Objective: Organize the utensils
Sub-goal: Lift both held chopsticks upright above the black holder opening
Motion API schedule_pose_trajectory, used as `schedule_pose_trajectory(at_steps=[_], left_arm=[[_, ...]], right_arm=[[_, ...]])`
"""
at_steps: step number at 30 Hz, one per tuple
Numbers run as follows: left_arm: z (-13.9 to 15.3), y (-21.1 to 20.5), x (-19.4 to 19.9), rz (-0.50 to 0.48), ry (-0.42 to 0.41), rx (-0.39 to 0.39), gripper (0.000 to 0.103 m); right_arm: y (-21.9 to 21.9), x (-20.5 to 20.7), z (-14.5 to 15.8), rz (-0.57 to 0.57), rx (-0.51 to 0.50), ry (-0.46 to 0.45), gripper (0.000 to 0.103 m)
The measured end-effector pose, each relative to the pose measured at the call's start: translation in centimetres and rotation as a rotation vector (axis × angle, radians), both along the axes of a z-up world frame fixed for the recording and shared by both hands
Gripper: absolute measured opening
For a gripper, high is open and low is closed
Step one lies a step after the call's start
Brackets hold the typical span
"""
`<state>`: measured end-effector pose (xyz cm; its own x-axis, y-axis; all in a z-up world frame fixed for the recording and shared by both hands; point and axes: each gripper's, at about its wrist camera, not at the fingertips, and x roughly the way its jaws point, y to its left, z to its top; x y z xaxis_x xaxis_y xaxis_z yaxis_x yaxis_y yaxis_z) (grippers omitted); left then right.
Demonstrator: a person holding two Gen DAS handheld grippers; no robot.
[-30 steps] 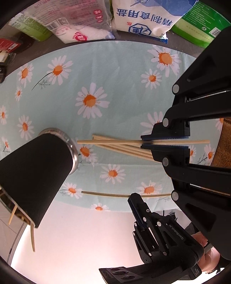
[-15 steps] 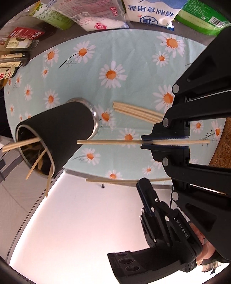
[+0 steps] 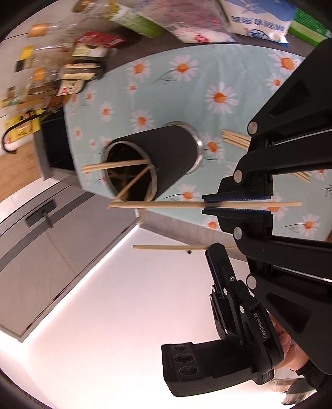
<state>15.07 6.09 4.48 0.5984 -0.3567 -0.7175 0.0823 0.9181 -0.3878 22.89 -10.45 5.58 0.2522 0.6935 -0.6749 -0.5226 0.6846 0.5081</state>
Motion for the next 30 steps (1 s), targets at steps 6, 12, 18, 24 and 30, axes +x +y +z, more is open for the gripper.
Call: schedule_pose_trajectory(at_steps=[6,12,18,24,30], left_arm=[[2.5,1.0,1.4,0.027,-0.125,-0.036,0.004],[5.1,1.6,2.8,0.03,-0.233,-0.06,0.004],[6.8,2.5,4.7,0.062,-0.351,-0.082,0.004],[7.0,3.2,6.7,0.074,-0.422,-0.1,0.004],[6.8,3.4,7.7,0.068,-0.528,-0.12,0.004]], right_arm=[[0.4,0.9,3.0,-0.032,-0.002,-0.173,0.006],[1.0,3.0,4.7,-0.05,0.027,-0.224,0.006],[1.7,5.1,5.7,-0.07,0.077,-0.307,0.006],[2.0,6.6,6.2,-0.083,0.125,-0.359,0.006],[1.9,7.1,6.8,-0.128,0.138,-0.449,0.006]])
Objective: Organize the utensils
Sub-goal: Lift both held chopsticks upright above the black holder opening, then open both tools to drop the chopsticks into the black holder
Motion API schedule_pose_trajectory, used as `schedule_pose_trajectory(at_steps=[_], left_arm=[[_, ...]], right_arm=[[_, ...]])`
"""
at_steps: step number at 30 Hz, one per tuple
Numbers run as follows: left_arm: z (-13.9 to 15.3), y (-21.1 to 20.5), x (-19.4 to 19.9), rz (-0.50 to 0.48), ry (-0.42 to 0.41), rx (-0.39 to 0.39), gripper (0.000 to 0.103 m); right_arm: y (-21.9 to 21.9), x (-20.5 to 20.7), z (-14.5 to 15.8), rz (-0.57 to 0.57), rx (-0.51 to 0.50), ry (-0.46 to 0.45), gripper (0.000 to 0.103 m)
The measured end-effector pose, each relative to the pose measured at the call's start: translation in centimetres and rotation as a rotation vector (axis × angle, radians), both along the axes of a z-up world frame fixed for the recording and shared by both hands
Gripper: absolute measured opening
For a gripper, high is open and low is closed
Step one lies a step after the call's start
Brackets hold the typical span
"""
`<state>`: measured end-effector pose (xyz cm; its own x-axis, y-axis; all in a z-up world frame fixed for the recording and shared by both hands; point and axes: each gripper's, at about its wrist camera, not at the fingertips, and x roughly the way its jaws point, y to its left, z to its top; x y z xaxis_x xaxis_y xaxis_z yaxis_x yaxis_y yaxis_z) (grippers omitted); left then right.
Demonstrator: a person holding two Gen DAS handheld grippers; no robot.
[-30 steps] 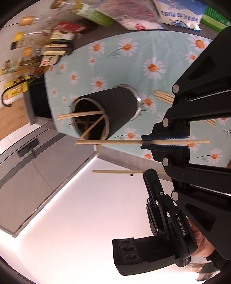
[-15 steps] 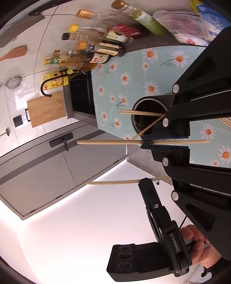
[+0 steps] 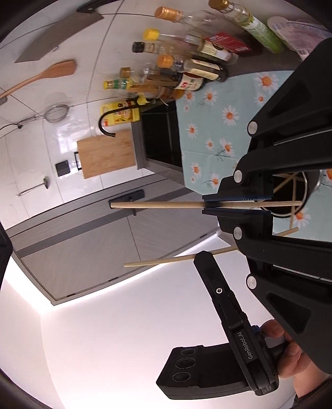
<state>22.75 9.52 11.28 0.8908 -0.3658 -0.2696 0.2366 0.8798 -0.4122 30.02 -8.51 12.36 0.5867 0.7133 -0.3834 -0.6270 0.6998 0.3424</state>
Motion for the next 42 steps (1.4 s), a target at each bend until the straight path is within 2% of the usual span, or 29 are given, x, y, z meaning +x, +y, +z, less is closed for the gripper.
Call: schedule_pose_trajectory(at_steps=[4,11,14,15,16,18,30,34,42], left_arm=[[-0.4,0.1,0.5,0.018,-0.054,0.01,0.004],[-1.1,0.0,1.4,0.032,-0.057,0.039,0.005],[-1.0,0.0,1.3,0.053,-0.054,0.062,0.006],[-1.0,0.0,1.3,0.052,-0.051,0.064,0.009],[-1.0,0.1,1.3,0.055,-0.046,0.067,0.017],[-1.1,0.4,1.3,0.056,-0.04,0.062,0.022],[-0.2,0.5,0.3,0.056,-0.017,0.076,0.022],[0.3,0.2,-0.6,0.054,-0.017,0.089,0.028],[1.0,-0.8,-3.1,0.034,-0.016,0.123,0.028]], right_arm=[[-0.1,0.6,0.2,-0.007,0.015,-0.013,0.006],[0.2,1.4,-0.3,-0.018,0.008,-0.004,0.007],[0.1,1.4,-0.5,-0.038,0.016,-0.001,0.021],[0.1,1.4,-0.6,-0.036,0.021,0.003,0.025],[0.1,1.4,-0.7,-0.037,0.02,0.005,0.027],[0.0,1.4,-0.7,-0.039,0.018,0.004,0.027],[-0.8,0.2,0.0,-0.047,0.03,0.002,0.027],[-1.3,-0.8,0.3,-0.05,0.027,-0.004,0.027],[-3.0,-2.7,0.7,-0.084,0.045,0.029,0.028]])
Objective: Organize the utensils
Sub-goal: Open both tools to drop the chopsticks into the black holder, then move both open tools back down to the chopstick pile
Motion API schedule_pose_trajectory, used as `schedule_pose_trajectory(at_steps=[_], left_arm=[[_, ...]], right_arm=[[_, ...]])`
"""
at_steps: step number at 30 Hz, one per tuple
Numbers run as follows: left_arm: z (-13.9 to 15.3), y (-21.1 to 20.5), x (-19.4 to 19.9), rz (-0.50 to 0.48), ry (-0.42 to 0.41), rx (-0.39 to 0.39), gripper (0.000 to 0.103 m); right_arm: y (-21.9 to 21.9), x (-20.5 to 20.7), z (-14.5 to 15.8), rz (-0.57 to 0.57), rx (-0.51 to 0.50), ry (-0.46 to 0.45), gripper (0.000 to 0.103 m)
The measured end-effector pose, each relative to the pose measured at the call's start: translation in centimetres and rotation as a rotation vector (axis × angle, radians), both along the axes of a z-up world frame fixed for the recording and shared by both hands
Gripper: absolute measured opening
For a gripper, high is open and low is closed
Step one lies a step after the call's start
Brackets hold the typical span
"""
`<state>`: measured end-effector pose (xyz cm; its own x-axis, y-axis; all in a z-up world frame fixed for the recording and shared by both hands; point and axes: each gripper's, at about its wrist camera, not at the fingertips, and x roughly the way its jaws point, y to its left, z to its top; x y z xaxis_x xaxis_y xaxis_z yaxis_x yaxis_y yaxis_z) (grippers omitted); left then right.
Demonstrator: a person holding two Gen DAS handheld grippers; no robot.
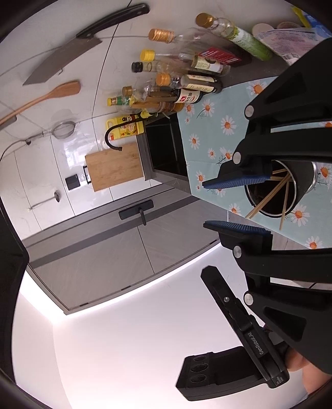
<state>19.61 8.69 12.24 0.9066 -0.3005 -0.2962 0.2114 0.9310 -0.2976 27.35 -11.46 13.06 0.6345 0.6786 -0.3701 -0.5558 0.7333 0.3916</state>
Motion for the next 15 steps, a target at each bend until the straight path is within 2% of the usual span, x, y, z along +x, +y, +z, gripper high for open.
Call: schedule_pose_trajectory(at_steps=[4,11,15], left_arm=[[-0.4,-0.4,-1.7,-0.01,0.015,0.017,0.028],[-2.9,-0.7,-4.2,-0.039,0.104,0.052,0.028],[-3.9,-0.2,-5.2,-0.033,0.134,0.056,0.028]], right_arm=[[-0.7,-1.2,-0.8,-0.008,-0.001,0.03,0.028],[-1.4,-3.3,-3.0,-0.011,-0.047,0.095,0.03],[-1.8,-3.9,-4.3,0.002,-0.034,0.166,0.03]])
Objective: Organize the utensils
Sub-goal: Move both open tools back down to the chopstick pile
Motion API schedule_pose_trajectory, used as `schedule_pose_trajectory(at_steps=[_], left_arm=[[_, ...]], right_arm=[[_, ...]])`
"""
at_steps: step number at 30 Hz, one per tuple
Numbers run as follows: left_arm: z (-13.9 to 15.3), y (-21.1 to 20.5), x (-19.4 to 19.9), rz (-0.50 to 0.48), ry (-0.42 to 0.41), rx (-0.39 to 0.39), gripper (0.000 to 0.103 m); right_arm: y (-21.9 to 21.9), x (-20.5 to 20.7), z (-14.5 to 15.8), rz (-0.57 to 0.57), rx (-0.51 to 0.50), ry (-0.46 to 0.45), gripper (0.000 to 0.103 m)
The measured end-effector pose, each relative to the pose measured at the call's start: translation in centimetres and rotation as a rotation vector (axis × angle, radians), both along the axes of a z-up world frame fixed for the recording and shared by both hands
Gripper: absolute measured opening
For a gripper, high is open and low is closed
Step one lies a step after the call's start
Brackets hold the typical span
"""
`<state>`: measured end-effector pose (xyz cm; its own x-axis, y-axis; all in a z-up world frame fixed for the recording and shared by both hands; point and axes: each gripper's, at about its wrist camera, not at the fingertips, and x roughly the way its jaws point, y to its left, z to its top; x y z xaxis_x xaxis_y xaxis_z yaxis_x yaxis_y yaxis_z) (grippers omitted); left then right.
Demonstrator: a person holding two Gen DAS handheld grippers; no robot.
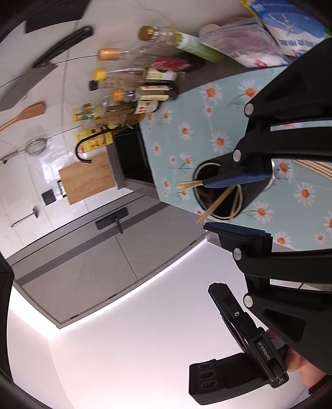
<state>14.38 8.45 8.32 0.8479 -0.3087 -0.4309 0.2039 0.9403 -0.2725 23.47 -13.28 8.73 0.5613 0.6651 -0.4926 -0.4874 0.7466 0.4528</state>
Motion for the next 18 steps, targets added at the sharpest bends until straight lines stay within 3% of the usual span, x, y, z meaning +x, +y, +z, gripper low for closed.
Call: schedule_pose_trajectory(at_steps=[9,13,18], left_arm=[[-2.7,0.2,-1.7,-0.02,0.093,0.024,0.028],[-4.7,0.4,-1.5,-0.009,0.204,0.012,0.029],[-7.3,0.0,-0.8,-0.043,0.319,0.007,0.029]], right_arm=[[0.3,-1.4,-3.4,0.037,-0.095,0.114,0.03],[1.6,-1.6,-6.1,0.084,-0.195,0.219,0.03],[2.8,-2.5,-8.5,0.106,-0.291,0.246,0.03]])
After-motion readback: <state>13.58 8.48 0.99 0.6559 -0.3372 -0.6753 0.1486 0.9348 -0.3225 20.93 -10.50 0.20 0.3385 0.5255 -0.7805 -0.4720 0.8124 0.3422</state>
